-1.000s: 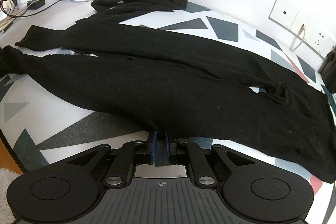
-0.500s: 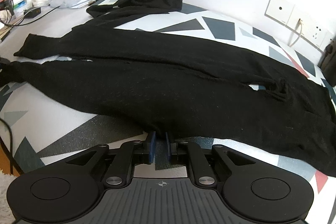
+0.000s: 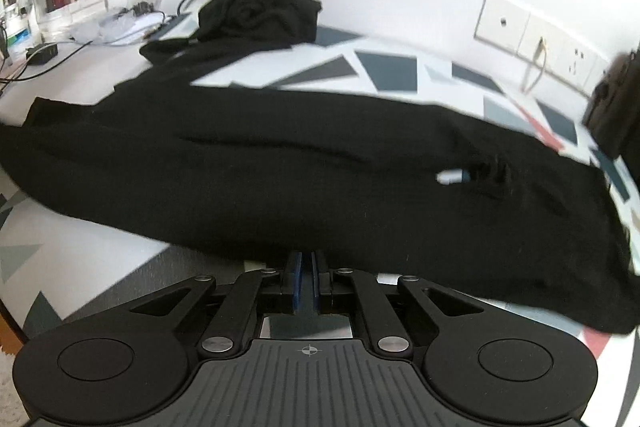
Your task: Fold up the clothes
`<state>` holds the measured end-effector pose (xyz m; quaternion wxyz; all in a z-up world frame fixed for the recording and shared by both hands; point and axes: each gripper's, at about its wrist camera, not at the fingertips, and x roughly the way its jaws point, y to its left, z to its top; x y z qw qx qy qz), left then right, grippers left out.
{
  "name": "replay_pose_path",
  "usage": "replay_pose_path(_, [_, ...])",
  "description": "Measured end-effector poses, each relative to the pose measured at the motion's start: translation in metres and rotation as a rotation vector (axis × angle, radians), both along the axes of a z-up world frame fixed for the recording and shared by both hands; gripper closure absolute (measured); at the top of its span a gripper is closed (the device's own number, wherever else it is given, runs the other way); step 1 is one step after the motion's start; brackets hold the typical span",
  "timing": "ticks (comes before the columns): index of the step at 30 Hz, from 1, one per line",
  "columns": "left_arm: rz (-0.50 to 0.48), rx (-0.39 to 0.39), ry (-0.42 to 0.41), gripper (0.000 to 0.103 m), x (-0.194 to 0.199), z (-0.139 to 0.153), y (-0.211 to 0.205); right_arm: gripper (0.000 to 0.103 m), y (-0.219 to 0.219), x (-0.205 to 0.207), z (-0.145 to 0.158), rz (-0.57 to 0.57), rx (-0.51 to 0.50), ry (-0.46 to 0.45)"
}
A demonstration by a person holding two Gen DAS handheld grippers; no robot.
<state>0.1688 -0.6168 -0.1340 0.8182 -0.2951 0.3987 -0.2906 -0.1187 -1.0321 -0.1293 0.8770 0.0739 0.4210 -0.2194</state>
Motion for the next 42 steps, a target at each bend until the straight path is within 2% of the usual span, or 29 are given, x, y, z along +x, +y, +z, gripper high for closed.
replay_pose_path(5, [0.047,0.032,0.077,0.099,-0.004,-0.031,0.010,0.094,-0.004,-0.013,-0.002,-0.048,0.020,0.008])
replay_pose_path(7, [0.051,0.024,0.062,0.099,-0.005,-0.029,0.007,0.087,-0.014,-0.024,-0.001,-0.110,0.051,-0.017])
replay_pose_path(9, [0.058,0.021,0.063,0.099,-0.005,-0.028,0.006,0.085,-0.028,-0.037,0.001,-0.187,0.082,-0.046])
replay_pose_path(15, [0.079,0.015,0.066,0.099,-0.004,-0.026,0.001,0.078,-0.072,-0.082,-0.001,-0.416,0.061,-0.046])
replay_pose_path(18, [0.089,0.013,0.067,0.099,-0.004,-0.025,-0.001,0.072,-0.097,-0.105,-0.001,-0.523,0.089,-0.083])
replay_pose_path(20, [0.090,0.022,0.059,0.099,-0.005,-0.023,-0.003,0.069,-0.110,-0.114,-0.002,-0.575,0.104,-0.106])
replay_pose_path(23, [0.087,0.040,0.043,0.099,-0.006,-0.017,-0.008,0.055,-0.131,-0.124,-0.004,-0.638,0.123,-0.140])
replay_pose_path(26, [0.092,0.047,0.031,0.099,-0.009,-0.010,-0.009,0.051,-0.152,-0.125,-0.010,-0.682,0.150,-0.162])
replay_pose_path(29, [0.102,0.050,0.022,0.099,-0.013,-0.005,-0.010,0.054,-0.166,-0.118,-0.016,-0.701,0.172,-0.153])
replay_pose_path(30, [0.105,0.051,0.019,0.099,-0.014,-0.003,-0.010,0.065,-0.168,-0.116,-0.017,-0.705,0.160,-0.146])
replay_pose_path(31, [0.108,0.052,0.017,0.099,-0.015,-0.001,-0.010,0.072,-0.169,-0.113,-0.018,-0.709,0.142,-0.130])
replay_pose_path(32, [0.112,0.052,0.017,0.099,-0.016,0.000,-0.010,0.095,-0.171,-0.112,-0.018,-0.709,0.137,-0.122])
replay_pose_path(33, [0.115,0.054,0.018,0.099,-0.017,0.000,-0.010,0.101,-0.173,-0.111,-0.018,-0.709,0.135,-0.117])
replay_pose_path(37, [0.114,0.065,0.013,0.099,-0.021,0.005,-0.011,0.101,-0.173,-0.128,-0.004,-0.737,0.100,-0.157])
replay_pose_path(40, [0.075,0.067,0.019,0.099,-0.028,0.008,-0.014,0.101,-0.172,-0.152,0.010,-0.794,0.064,-0.178])
replay_pose_path(42, [0.038,0.084,0.029,0.099,-0.034,0.006,-0.018,0.101,-0.177,-0.166,0.010,-0.822,0.083,-0.180])
